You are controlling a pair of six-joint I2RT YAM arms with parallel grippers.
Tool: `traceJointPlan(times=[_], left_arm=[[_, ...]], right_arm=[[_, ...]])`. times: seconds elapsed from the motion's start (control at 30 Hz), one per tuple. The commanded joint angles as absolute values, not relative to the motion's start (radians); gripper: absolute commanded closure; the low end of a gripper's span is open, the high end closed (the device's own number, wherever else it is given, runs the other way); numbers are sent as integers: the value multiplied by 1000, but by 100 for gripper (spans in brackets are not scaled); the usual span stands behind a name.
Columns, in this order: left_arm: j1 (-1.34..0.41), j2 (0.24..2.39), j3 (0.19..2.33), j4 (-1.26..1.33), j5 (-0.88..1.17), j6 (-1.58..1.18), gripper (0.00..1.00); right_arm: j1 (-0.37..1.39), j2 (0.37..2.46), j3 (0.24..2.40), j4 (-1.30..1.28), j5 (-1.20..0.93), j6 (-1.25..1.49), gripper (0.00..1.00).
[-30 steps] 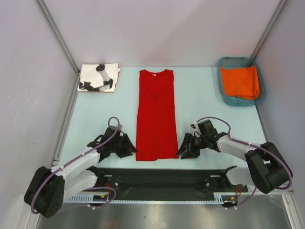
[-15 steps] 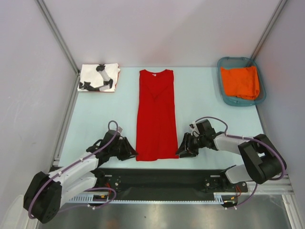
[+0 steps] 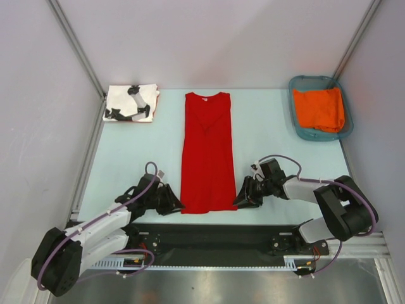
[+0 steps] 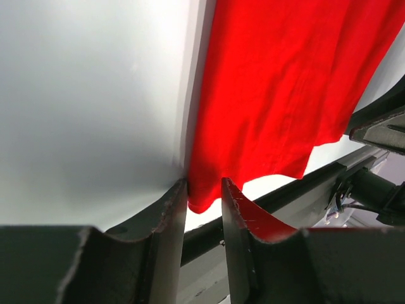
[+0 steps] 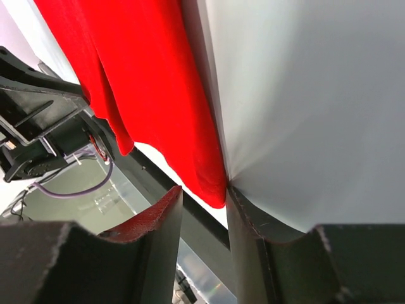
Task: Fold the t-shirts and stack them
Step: Fold the tshirt
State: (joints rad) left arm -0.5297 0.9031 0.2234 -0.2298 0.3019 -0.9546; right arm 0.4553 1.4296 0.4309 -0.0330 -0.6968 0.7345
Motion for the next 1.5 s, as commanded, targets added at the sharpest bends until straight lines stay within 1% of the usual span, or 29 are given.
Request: traceJointPlan(times=[0.0, 0.23, 0.27, 0.4, 0.5, 0.53, 0.57, 0.6, 0.63, 0.73, 0.83, 0.87, 0.93, 0.97, 1.03, 1.1, 1.13, 1.17, 1.2, 1.23, 1.3, 1.33, 1.37, 1.4, 1.47], left_arm=[[-543, 905, 183, -310, 290, -954, 65], [-543, 887, 166, -298, 273, -977, 67], [-543, 887, 166, -295, 273, -979, 71], [-543, 881, 170, -290, 270, -976, 77], [-543, 873, 169, -295, 273, -982, 83], [-543, 871, 169, -295, 275, -983, 85], [-543, 864, 167, -295, 276, -983, 90], [-543, 858, 167, -290, 276, -983, 95], [-543, 853, 169, -291, 276, -977, 100], [-543, 812, 193, -291, 284, -965, 100], [-543, 779, 261, -320, 250, -939, 100], [-543, 781, 312, -334, 230, -934, 100], [-540, 813, 368, -344, 218, -930, 100], [-541, 831, 429, -344, 204, -928, 100], [-525, 909, 500, -334, 181, -908, 100], [-477, 980, 612, -313, 176, -873, 99], [-454, 1015, 647, -304, 178, -861, 100], [-431, 1102, 714, -289, 184, -848, 100], [-381, 1144, 748, -267, 190, -826, 99], [-358, 1197, 779, -252, 211, -815, 100], [-298, 1334, 876, -218, 238, -787, 100], [-284, 1377, 911, -212, 258, -776, 100], [-273, 1417, 981, -206, 268, -764, 100], [-256, 1505, 1020, -206, 282, -740, 100], [-242, 1589, 1127, -215, 319, -724, 100]], right_arm=[[459, 1436, 414, -11, -695, 745, 61], [460, 1437, 391, 32, -693, 753, 63], [460, 1434, 387, 35, -692, 759, 64], [460, 1422, 371, 37, -680, 765, 74], [460, 1420, 365, 51, -678, 776, 78], [459, 1425, 365, 54, -678, 776, 80], [460, 1424, 368, 51, -677, 778, 84], [459, 1427, 370, 51, -681, 776, 93], [459, 1425, 371, 48, -684, 775, 99], [459, 1391, 377, 28, -696, 782, 100], [459, 1306, 425, -64, -695, 793, 100], [457, 1284, 446, -81, -689, 798, 100], [427, 1256, 523, -109, -695, 805, 100], [413, 1261, 553, -120, -699, 804, 100], [370, 1324, 680, -161, -716, 782, 100], [331, 1431, 780, -187, -739, 746, 100], [324, 1468, 881, -204, -744, 733, 100], [313, 1517, 931, -216, -744, 720, 100], [304, 1557, 977, -222, -752, 698, 100], [296, 1650, 1035, -233, -758, 689, 100], [275, 1730, 1182, -252, -767, 677, 100], [270, 1777, 1231, -273, -770, 670, 100], [259, 1851, 1329, -287, -772, 669, 100], [255, 1888, 1368, -291, -775, 669, 100], [244, 1978, 1445, -305, -784, 675, 100]])
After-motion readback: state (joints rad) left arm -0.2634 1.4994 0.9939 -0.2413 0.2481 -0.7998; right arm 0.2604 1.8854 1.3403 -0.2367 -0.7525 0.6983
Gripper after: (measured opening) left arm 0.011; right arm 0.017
